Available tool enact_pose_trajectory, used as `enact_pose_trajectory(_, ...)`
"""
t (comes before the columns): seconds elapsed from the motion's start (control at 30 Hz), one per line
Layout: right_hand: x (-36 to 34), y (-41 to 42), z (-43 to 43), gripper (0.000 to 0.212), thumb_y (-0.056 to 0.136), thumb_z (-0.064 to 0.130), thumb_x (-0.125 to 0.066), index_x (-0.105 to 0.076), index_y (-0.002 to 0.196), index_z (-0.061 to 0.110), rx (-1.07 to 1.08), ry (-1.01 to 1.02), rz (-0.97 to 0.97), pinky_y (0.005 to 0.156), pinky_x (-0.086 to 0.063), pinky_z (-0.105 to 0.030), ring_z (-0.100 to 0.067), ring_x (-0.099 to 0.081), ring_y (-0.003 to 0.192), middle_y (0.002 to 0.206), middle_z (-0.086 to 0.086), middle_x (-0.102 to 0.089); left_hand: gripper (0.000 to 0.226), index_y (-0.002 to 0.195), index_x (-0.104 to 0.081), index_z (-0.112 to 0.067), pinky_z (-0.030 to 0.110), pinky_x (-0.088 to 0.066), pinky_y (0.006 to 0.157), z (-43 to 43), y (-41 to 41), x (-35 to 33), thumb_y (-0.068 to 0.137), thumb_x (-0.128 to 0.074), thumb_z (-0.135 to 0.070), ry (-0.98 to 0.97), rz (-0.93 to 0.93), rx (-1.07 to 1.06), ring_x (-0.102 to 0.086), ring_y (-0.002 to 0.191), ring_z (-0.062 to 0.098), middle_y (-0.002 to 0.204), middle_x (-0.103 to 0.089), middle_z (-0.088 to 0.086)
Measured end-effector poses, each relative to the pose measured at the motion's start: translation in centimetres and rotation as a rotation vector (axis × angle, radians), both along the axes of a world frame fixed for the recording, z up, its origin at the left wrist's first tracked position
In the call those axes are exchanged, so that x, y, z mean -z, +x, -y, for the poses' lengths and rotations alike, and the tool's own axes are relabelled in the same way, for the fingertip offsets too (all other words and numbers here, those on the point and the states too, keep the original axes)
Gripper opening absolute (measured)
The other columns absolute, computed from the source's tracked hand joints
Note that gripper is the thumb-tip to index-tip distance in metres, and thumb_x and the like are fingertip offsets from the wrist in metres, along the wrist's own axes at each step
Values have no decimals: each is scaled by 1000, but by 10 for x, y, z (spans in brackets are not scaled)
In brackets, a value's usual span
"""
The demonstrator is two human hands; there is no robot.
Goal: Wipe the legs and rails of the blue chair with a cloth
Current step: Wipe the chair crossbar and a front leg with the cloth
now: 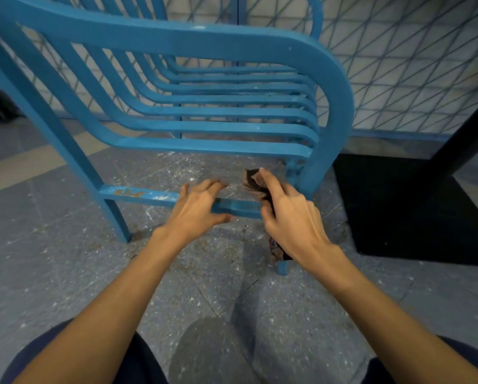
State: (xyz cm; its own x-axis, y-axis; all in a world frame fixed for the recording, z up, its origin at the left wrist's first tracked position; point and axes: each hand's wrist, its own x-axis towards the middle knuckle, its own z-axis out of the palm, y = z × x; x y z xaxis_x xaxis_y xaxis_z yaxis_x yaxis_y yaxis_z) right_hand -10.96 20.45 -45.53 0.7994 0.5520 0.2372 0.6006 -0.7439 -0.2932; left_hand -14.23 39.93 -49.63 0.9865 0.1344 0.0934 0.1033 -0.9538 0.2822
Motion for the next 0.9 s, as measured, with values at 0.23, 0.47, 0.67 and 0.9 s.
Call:
enact_pose_trajectory(0.23, 22, -5, -10, 54, 96, 16, -43, -26, 147, 12, 217, -276, 80, 62, -53, -45, -42, -67, 81, 145, -26, -38, 58, 130, -52, -23, 48, -14, 115, -15, 1, 4, 80, -66, -50, 43, 16, -38, -52, 120, 21, 128, -56, -2)
enact_pose_trajectory(0.47, 25, 3, -24, 49, 97, 21, -39, -29, 143, 7, 261, -264, -83, 77, -50, -46, -42, -62, 98, 132, -16, -51, 47, 116, -62, -22, 46, -35, 106, -44, -3, 17, 77, -70, -49, -134, 61, -4, -61, 104, 20, 114, -64, -3)
enact_pose_trajectory(0.67, 31, -2, -33, 38, 96, 19, -39, -42, 133, 8, 267, 13, -173, 79, -48, -48, -43, -60, 97, 116, -19, -62, 38, 109, -66, -18, 40, -39, 100, -53, -7, 30, 79, -72, -40, -253, 169, -4, -59, 95, 18, 103, -63, -3)
enact_pose_trajectory(0.9, 25, -19, -27, 42, 96, 17, -40, -39, 137, 11, 162, -161, -140, 78, -48, -47, -43, -60, 100, 136, -16, -51, 38, 113, -62, -18, 35, -23, 108, -53, -8, 40, 84, -65, -42, -255, 215, -8, -55, 101, 19, 104, -59, -1)
